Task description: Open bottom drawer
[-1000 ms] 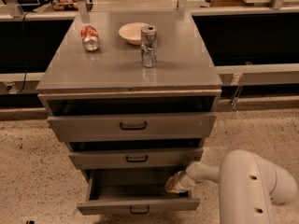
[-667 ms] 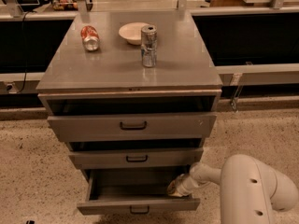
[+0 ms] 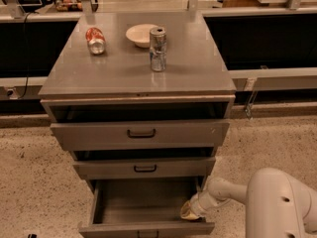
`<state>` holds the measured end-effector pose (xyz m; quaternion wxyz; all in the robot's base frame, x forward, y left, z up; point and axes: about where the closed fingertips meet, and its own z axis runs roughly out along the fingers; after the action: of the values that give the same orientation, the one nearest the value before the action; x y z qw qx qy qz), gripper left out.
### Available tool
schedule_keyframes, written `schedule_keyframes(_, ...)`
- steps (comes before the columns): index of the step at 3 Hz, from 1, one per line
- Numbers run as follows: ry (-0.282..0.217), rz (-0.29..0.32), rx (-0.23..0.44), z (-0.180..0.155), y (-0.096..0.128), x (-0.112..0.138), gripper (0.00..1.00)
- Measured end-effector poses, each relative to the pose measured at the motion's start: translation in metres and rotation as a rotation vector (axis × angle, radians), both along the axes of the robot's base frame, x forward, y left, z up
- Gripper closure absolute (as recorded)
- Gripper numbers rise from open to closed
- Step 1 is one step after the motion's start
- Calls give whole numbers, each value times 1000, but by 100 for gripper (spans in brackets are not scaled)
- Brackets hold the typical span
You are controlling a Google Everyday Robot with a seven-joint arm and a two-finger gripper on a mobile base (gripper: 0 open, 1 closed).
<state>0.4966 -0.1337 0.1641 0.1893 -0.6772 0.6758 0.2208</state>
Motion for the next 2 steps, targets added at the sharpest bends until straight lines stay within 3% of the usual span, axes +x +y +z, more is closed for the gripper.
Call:
schedule_keyframes(1,29,59,70,31,8,-46,100)
schedule_keyframes(2,38,92,117,54,14,-74,100)
